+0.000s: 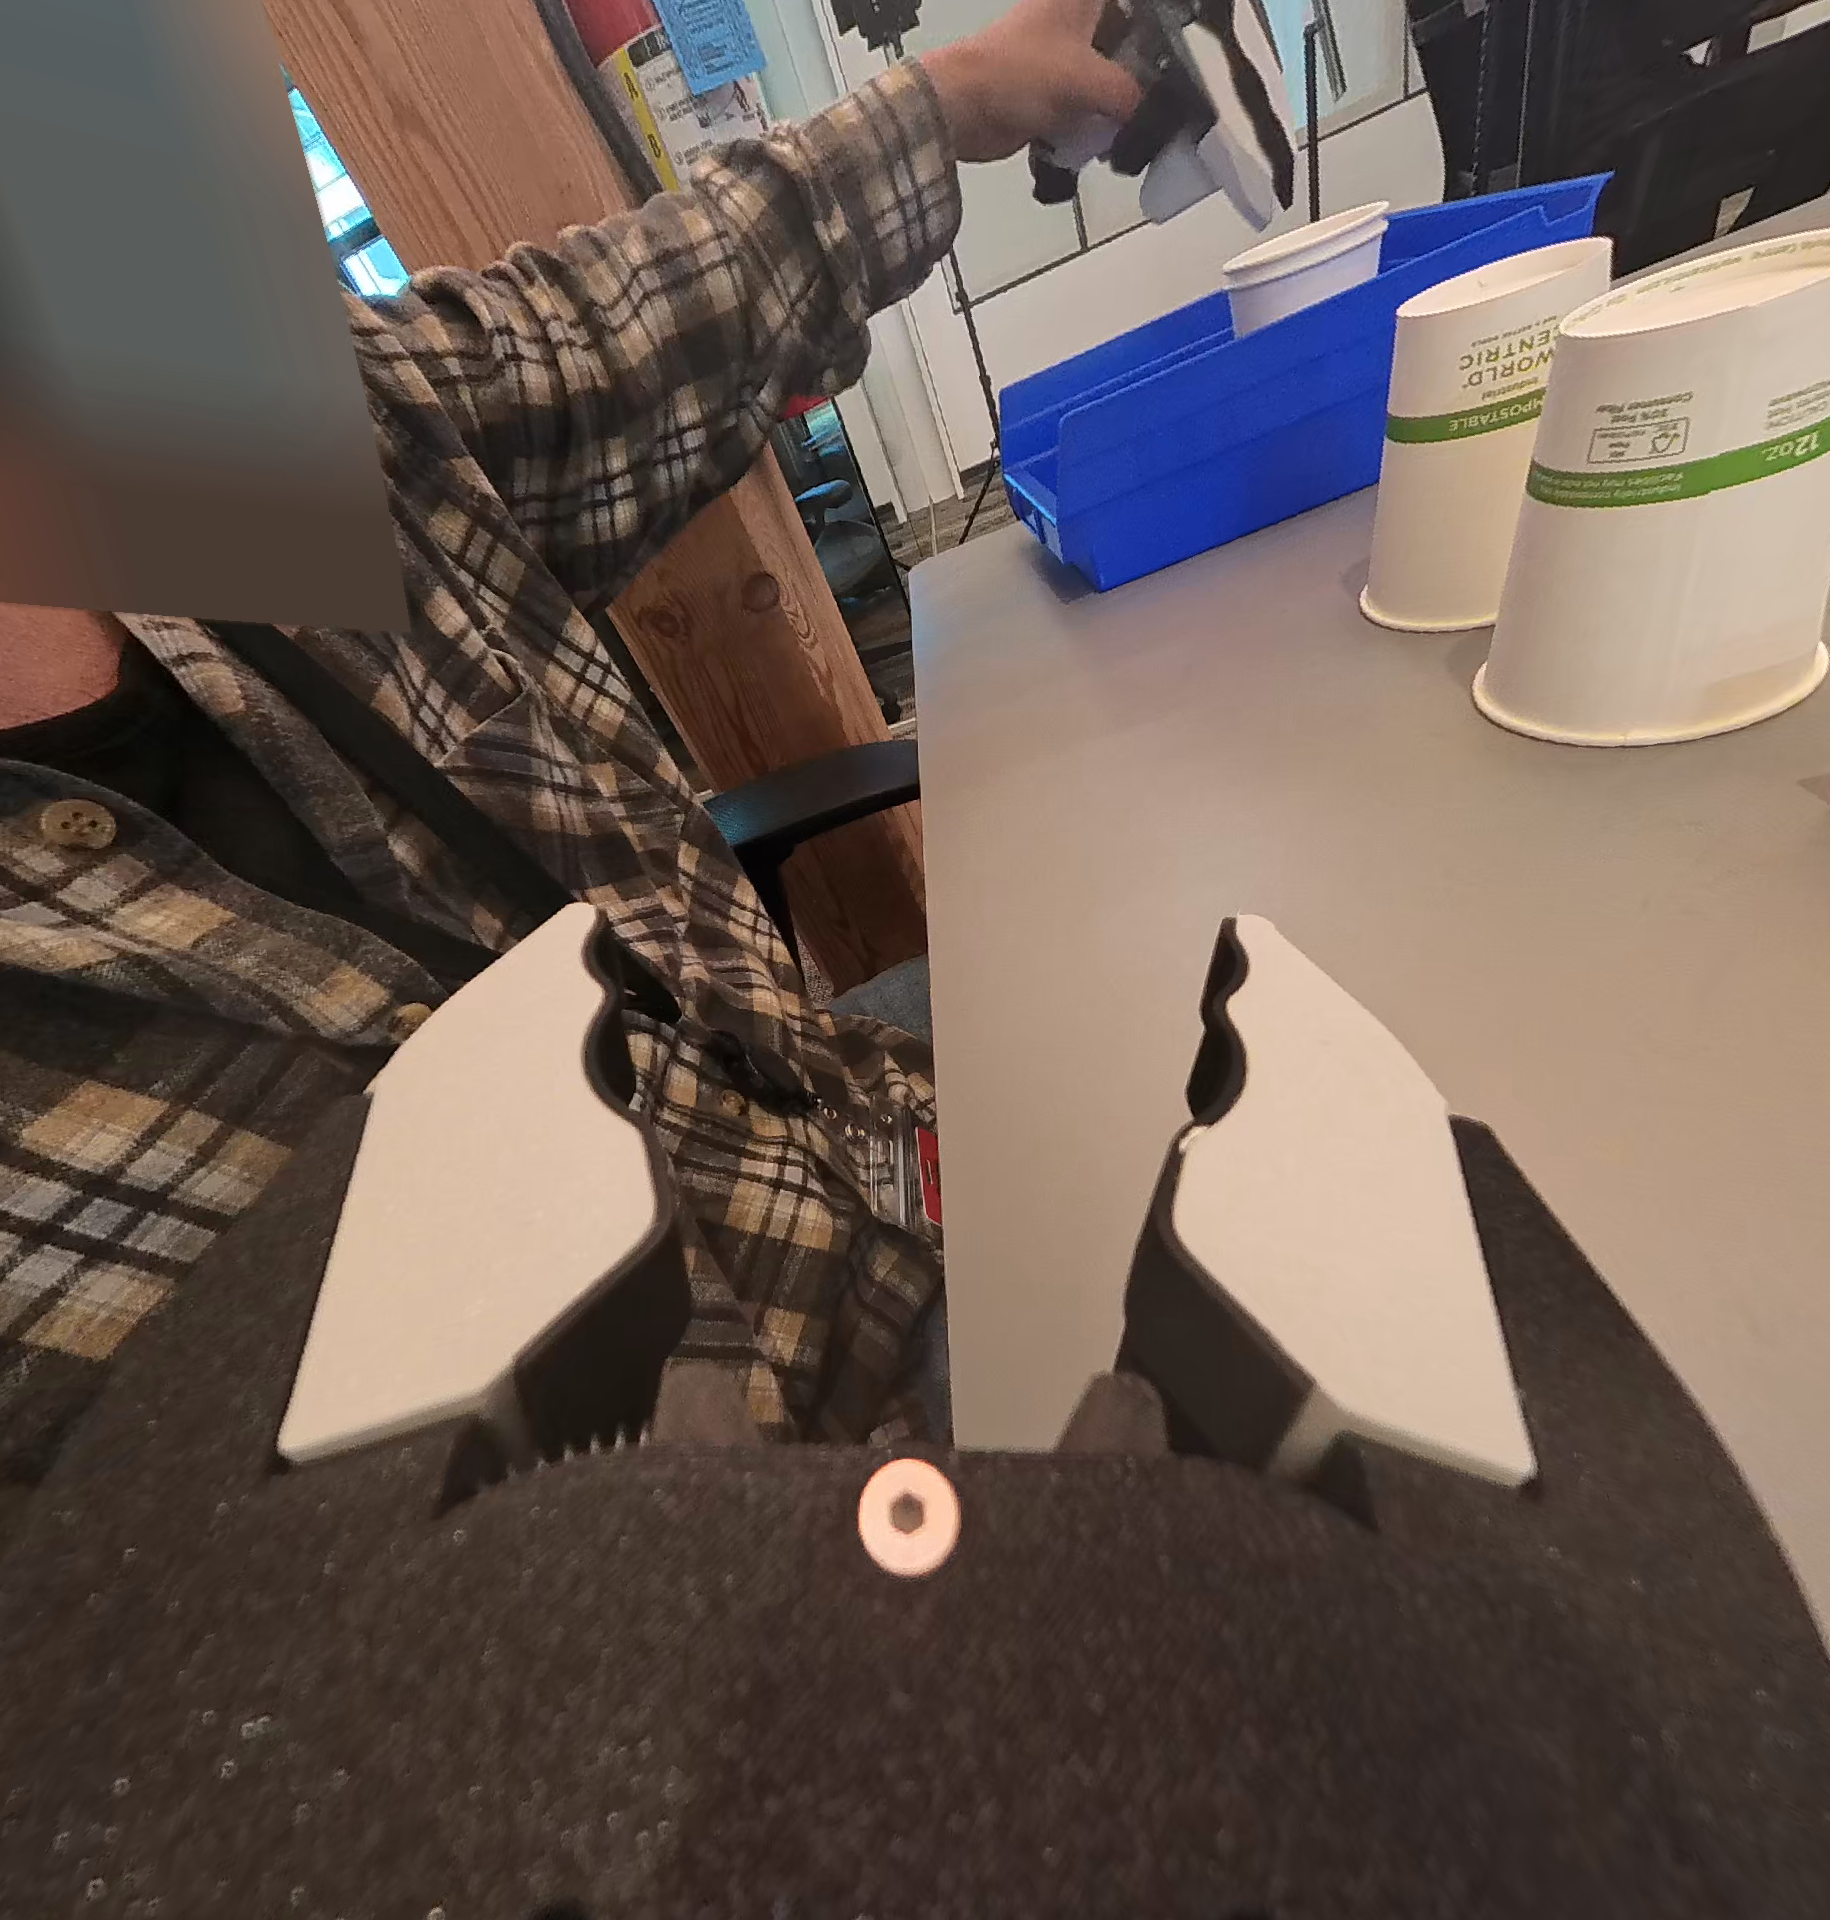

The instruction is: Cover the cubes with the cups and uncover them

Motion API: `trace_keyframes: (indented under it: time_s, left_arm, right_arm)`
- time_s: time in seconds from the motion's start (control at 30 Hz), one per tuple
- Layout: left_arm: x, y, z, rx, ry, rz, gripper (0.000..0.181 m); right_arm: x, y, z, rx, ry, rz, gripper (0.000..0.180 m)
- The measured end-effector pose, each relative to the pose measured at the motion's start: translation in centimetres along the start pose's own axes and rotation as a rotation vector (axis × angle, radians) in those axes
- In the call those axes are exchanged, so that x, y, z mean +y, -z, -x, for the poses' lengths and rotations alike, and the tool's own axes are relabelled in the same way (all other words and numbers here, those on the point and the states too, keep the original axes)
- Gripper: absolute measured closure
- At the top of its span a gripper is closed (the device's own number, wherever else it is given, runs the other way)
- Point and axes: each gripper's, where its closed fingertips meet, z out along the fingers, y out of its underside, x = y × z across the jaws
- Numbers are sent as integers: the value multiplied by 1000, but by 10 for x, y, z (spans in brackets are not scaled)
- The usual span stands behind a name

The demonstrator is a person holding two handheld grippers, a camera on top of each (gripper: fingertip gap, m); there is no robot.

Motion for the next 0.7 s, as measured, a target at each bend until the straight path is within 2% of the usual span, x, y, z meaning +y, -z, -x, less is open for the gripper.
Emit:
trace_keyframes:
  time_s: [0.07, 0.23, 0.57, 0.7]
  left_arm:
    - [3, -1, -1, 3, -59, -14, 149]
    - [4, -1, 1, -10, -178, -89, 148]
    - [19, -11, 8, -15, -143, -15, 160]
    - [21, -14, 9, -10, -122, 4, 172]
  right_arm:
    - [1, 0, 1, -1, 1, -1, 74]
    - [2, 0, 0, 5, -5, -1, 74]
    - [3, -2, -3, 1, -13, 4, 75]
    - [3, -2, -3, 2, -16, 4, 75]
